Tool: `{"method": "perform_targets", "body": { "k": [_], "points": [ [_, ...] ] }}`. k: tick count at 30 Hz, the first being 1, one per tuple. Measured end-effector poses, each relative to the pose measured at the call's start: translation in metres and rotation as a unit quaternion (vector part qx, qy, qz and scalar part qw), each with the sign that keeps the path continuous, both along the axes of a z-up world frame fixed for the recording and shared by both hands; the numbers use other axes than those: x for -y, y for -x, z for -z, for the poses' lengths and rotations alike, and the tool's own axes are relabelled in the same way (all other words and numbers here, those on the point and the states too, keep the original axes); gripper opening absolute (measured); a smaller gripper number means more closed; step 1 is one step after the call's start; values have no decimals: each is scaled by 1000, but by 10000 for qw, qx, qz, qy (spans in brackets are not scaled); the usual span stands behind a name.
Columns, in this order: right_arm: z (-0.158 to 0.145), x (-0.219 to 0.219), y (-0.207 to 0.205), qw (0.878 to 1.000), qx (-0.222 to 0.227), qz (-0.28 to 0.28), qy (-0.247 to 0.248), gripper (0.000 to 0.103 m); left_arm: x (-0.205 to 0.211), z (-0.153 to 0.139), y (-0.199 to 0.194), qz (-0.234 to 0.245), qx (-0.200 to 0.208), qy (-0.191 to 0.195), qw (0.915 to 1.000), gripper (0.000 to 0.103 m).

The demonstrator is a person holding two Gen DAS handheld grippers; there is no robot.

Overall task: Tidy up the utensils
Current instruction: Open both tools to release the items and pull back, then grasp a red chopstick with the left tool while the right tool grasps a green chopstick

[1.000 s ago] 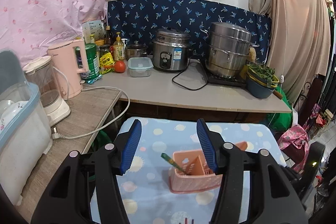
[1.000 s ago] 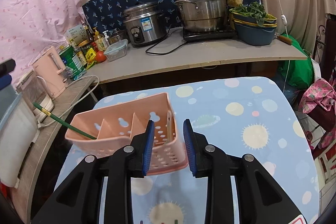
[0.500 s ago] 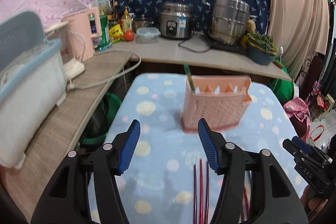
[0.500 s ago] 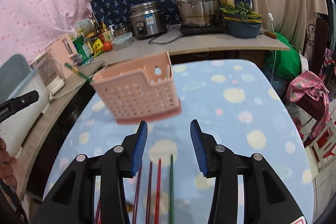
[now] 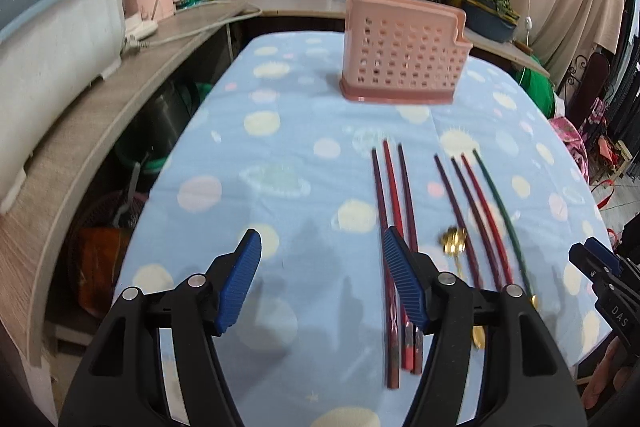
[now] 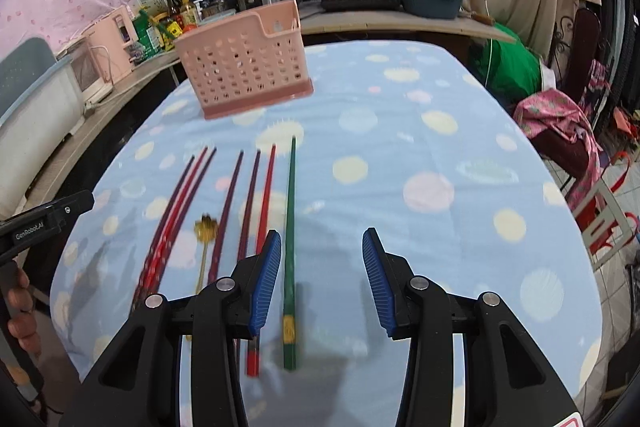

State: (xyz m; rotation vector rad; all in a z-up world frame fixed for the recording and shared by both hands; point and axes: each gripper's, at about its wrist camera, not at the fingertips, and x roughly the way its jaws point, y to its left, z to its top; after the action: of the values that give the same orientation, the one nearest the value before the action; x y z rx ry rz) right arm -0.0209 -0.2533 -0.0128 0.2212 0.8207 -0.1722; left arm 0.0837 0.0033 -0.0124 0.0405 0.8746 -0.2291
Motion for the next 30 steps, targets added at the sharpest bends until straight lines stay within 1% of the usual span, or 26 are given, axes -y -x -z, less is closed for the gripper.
{"method": "perform_targets", "body": {
  "k": [6, 9, 13, 15, 18, 20, 24, 25, 30],
  "points": [
    [21, -11, 13, 9998, -186, -77, -52, 42, -5, 19, 18, -55, -176, 0, 9998, 60],
    [28, -17, 18, 9997, -226, -128, 29, 41, -8, 24, 25, -56, -239, -46, 9997, 60],
    [35, -21, 20, 9994, -263, -210, -27, 38, -10, 32, 35, -25, -267, -153, 9995, 60],
    [37, -23, 20, 9993, -280, -254, -27, 32, -9, 35, 39, 2, -282, -190, 9994, 60],
    [40, -26, 19, 9990, -307, -311, -31, 27, -8, 38, 44, 46, -309, -201, 9993, 60],
    [42, -27, 18, 9989, -328, -326, -23, 25, -6, 39, 46, 77, -325, -199, 9992, 60],
    [46, -28, 17, 9987, -372, -350, -26, 20, -4, 40, 48, 126, -355, -197, 9991, 60],
    [46, -29, 17, 9987, -367, -349, -2, 19, -4, 40, 48, 136, -364, -187, 9991, 60],
    [48, -31, 17, 9986, -350, -361, 176, 7, -2, 42, 51, 181, -400, -182, 9989, 64]
  ]
}}
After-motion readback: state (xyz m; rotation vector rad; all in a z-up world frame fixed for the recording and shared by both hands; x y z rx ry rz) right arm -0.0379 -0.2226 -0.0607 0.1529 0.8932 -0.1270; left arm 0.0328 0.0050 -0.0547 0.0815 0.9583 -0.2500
